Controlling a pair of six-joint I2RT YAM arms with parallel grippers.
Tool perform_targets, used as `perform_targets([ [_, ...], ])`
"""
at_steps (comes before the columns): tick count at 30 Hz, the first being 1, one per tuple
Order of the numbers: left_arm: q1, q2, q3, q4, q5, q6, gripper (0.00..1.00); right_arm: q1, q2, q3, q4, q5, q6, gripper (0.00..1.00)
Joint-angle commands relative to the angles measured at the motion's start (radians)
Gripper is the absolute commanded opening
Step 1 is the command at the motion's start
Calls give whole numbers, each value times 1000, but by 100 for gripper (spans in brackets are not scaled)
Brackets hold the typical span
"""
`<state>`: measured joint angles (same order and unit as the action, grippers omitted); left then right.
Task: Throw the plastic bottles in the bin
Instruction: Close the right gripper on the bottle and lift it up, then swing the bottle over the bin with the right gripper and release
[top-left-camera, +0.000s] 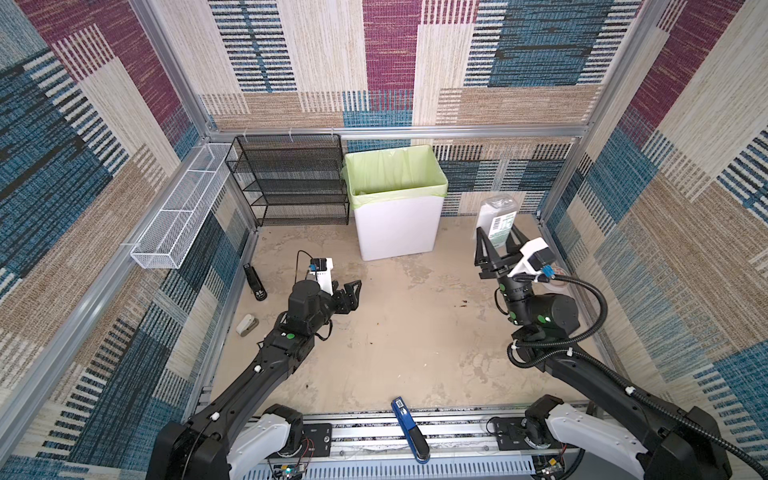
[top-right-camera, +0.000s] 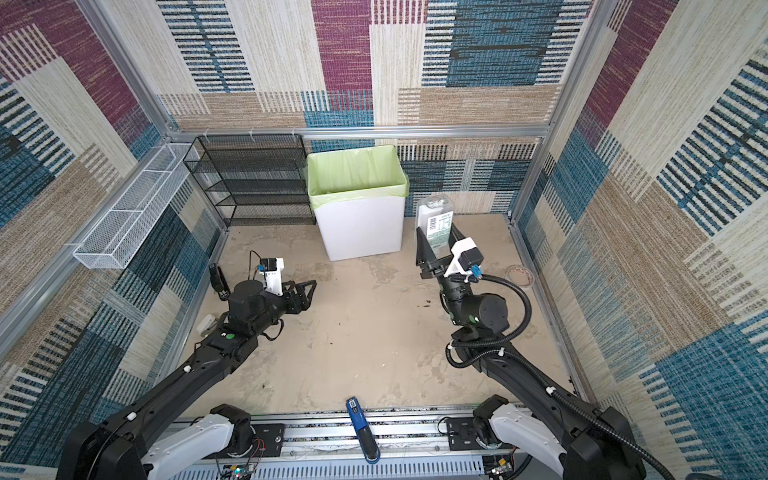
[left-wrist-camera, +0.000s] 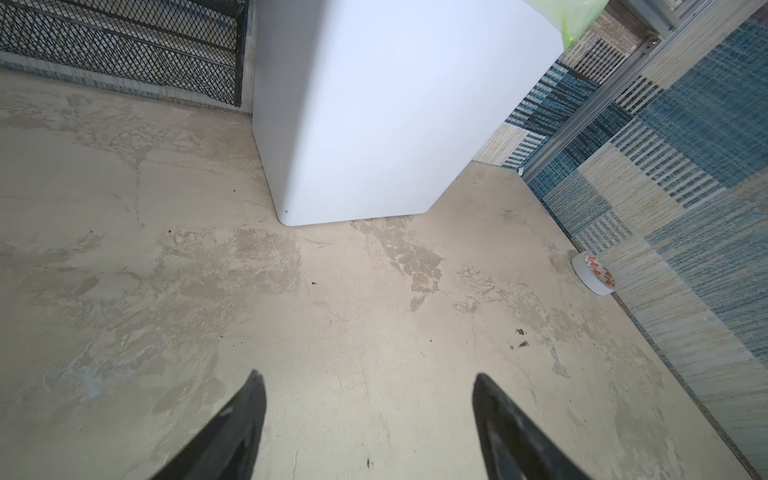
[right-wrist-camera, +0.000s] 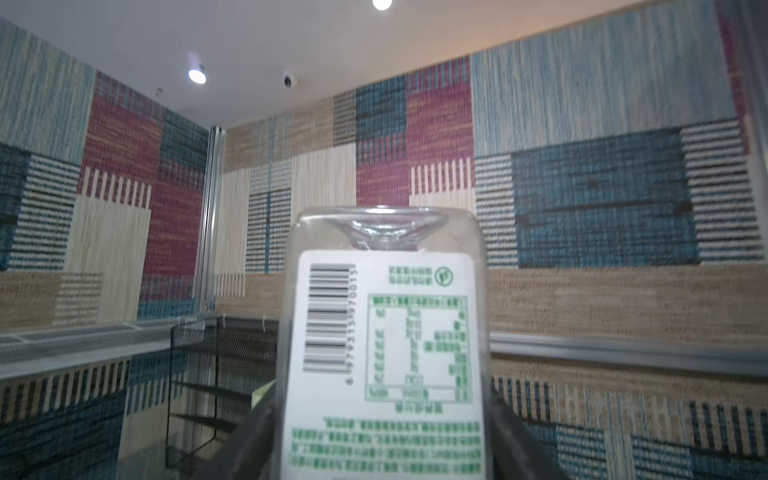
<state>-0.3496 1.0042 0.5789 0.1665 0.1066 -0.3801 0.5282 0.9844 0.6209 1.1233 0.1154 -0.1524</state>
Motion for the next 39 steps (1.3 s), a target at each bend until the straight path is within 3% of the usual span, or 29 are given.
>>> perform_targets([
  [1,-1,-36,-12,-36,-22,45,79,1,10,23,312,0,-83,57],
  [4,0,-56,-14,-45,-27,52,79,0,82,100,329,-17,-84,58],
  [7,-1,-61,-11,-47,-28,53,79,-8,229,279,243,-10,-23,59],
  [10,0,-61,-11,-41,-25,53,79,-45,476,688,-121,-87,113,60],
  [13,-3,-65,-17,-38,-26,53,79,-57,844,1357,-747,-215,177,66],
  [15,-6,-77,-17,-45,-26,58,79,-59,1040,1719,-1055,-208,216,74],
  [17,-12,-97,-31,-37,-44,56,79,-69,1137,1881,-1169,-265,232,86],
  [22,-13,-111,-42,-38,-54,90,81,-80,1378,2360,-1427,-296,241,94],
  [26,-14,-99,-22,-30,-53,112,82,-89,1305,2254,-1410,-263,228,94],
  [30,-11,-75,-36,7,-78,109,83,-88,1291,2283,-1467,-214,168,93],
  [36,-5,7,-34,38,-162,107,84,-88,1301,2362,-1618,-15,-35,89],
  [39,9,38,-33,62,-192,114,85,-97,1277,2359,-1711,-2,-100,89],
])
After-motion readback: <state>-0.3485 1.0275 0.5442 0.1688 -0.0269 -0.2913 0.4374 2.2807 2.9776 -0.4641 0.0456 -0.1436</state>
